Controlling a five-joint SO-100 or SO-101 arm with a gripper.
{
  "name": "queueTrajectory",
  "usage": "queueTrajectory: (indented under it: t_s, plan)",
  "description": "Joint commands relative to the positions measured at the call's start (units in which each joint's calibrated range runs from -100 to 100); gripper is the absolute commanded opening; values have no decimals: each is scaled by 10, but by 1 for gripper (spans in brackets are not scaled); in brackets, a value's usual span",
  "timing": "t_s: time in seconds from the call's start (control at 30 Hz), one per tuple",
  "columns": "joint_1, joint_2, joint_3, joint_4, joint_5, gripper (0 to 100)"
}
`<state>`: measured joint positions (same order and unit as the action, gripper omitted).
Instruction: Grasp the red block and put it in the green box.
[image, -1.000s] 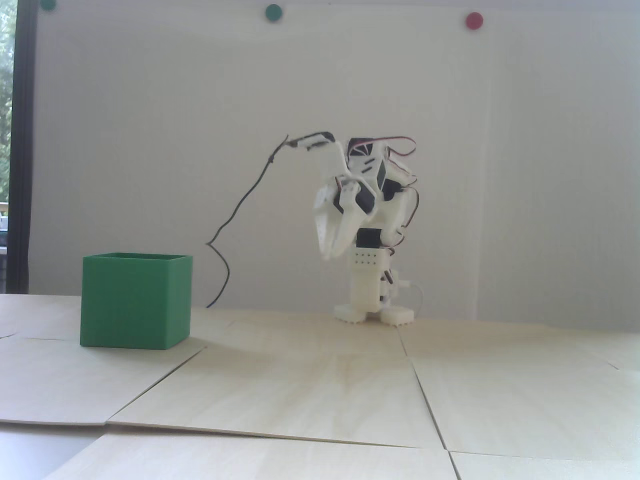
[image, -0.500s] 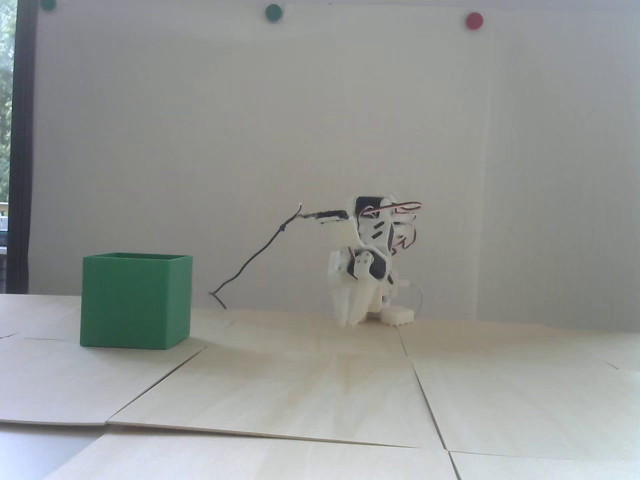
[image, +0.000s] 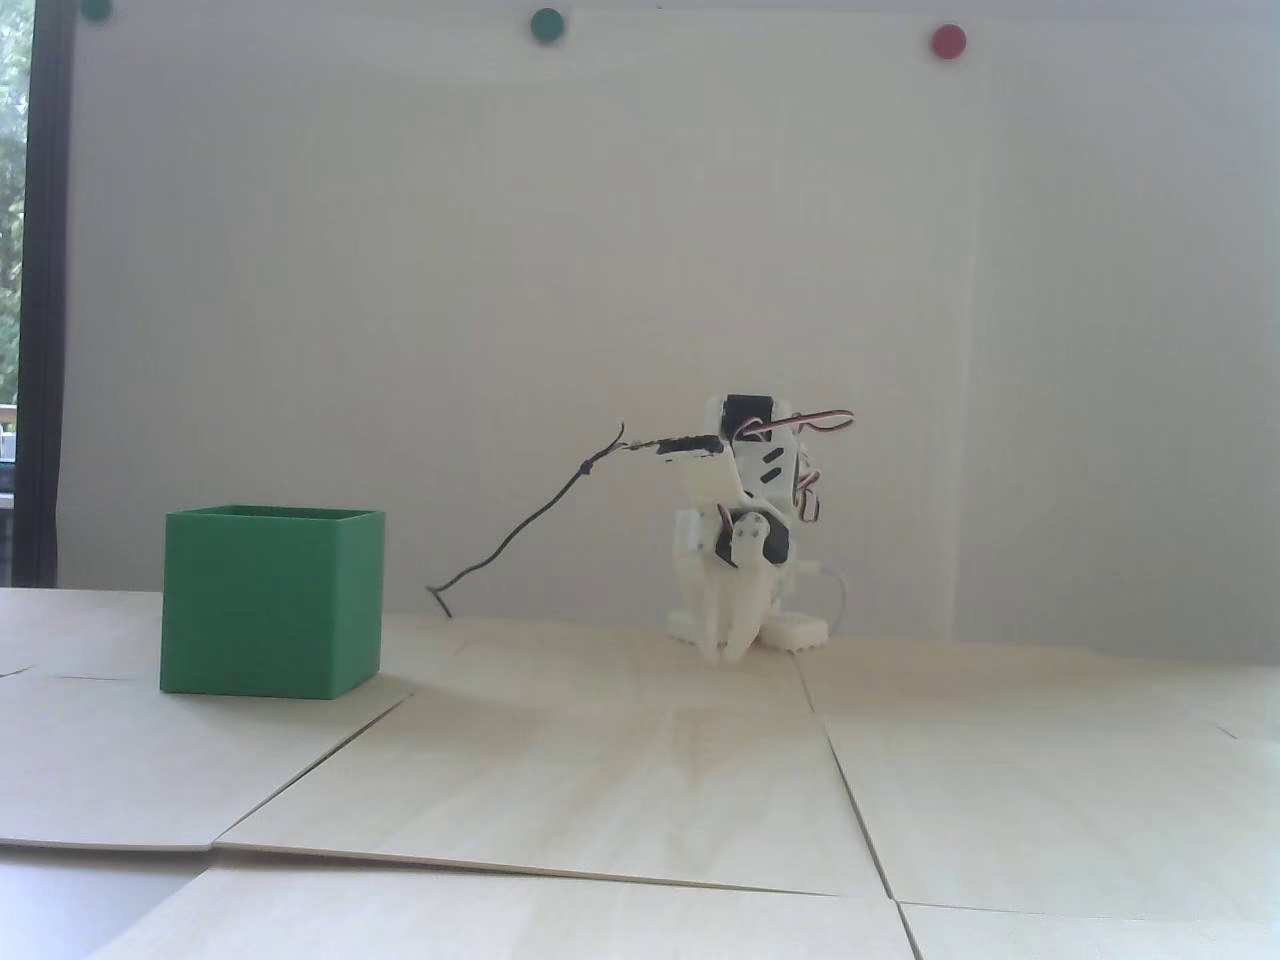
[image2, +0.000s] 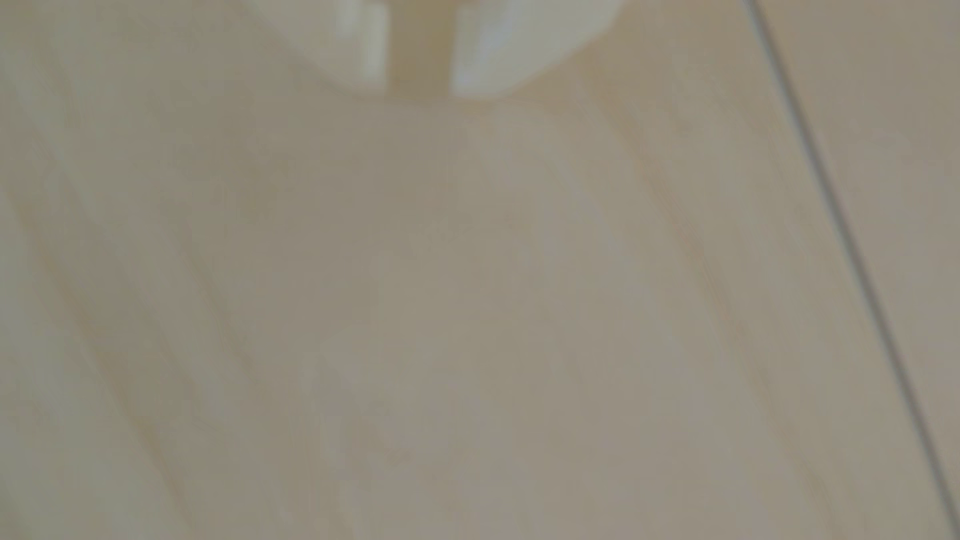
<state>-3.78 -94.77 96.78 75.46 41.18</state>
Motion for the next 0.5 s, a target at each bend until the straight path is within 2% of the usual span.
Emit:
queueTrajectory:
  t_s: [0.0,0.47]
  plan:
    - [-7,-13,2,19,0,2]
    - [-4,-13,2,18,1,2]
